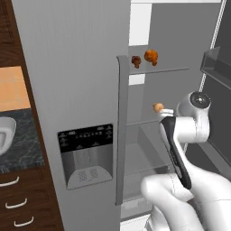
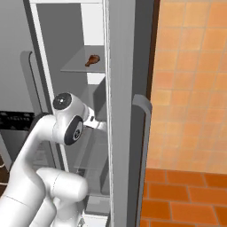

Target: Place one squash and one chicken drumstick in each tupperware on the nearby counter, to pack two identical lunches.

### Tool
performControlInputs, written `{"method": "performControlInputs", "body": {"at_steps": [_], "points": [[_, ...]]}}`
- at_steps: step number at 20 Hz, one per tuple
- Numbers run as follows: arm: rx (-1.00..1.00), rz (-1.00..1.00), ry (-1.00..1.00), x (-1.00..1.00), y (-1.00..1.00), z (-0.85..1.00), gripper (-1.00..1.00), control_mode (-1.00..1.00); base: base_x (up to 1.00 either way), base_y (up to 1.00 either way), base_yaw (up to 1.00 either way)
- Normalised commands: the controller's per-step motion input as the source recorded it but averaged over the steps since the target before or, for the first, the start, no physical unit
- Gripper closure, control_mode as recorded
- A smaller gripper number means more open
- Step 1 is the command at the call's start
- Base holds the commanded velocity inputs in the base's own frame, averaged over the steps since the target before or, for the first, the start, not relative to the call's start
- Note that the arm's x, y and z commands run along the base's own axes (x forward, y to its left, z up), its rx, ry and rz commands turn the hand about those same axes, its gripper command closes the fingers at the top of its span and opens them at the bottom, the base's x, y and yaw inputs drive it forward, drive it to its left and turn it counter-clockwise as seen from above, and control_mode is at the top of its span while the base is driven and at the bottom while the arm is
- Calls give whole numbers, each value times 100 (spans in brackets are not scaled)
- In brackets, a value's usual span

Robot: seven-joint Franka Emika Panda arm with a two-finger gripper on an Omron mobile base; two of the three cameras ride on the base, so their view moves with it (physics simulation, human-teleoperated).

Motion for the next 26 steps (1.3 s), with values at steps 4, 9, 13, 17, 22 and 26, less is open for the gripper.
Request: {"method": "performControlInputs", "body": {"at_steps": [4, 9, 13, 17, 22, 26], "points": [[0, 2, 0, 94, 0, 84, -100, -100, 0, 0, 0], [-1, 7, 5, 40, -1, 1, -100, -100, 0, 0, 0], [0, -1, 7, 60, -28, -28, -100, -100, 0, 0, 0], [-1, 0, 5, 68, -21, -34, -100, -100, 0, 0, 0], [-3, 0, 2, 60, -21, -48, -100, -100, 0, 0, 0], [-6, 0, 1, 54, -2, -43, -100, -100, 0, 0, 0]]}}
